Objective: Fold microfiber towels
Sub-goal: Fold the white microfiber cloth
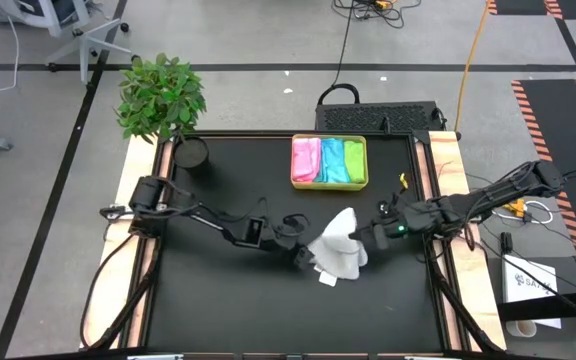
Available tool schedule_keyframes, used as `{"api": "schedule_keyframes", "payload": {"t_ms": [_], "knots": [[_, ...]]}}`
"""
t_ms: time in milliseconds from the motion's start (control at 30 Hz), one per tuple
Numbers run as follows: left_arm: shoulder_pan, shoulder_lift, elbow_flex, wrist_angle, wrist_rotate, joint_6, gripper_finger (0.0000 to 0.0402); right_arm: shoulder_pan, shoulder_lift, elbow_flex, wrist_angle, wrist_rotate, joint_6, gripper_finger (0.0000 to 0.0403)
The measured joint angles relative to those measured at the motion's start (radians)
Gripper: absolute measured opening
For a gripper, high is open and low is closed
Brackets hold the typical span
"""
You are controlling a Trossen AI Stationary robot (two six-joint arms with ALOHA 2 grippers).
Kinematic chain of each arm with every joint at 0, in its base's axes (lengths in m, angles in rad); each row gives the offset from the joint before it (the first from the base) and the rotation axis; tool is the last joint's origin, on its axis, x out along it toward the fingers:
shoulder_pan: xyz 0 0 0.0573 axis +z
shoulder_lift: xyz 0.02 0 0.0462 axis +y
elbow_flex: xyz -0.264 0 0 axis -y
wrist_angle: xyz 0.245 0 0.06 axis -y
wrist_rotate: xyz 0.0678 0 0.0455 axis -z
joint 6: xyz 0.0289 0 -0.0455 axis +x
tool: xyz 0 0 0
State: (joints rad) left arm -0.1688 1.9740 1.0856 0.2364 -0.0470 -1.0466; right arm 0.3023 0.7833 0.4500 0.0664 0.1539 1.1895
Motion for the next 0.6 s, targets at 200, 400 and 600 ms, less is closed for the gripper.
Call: {"api": "schedule_keyframes", "payload": {"t_ms": [200,400,600], "knots": [[-0.002,0.022,-0.001,0.029,0.014,-0.01,0.0199,0.0,0.002,0.0,-0.071,-0.002,0.044,0.0],[0.023,0.021,-0.001,-0.007,0.013,-0.02,0.02,0.0,0.002,0.0,-0.064,-0.002,0.043,0.0],[0.036,0.021,-0.001,-0.084,0.058,-0.047,0.02,0.0,0.002,0.0,-0.058,-0.002,0.035,0.0]]}}
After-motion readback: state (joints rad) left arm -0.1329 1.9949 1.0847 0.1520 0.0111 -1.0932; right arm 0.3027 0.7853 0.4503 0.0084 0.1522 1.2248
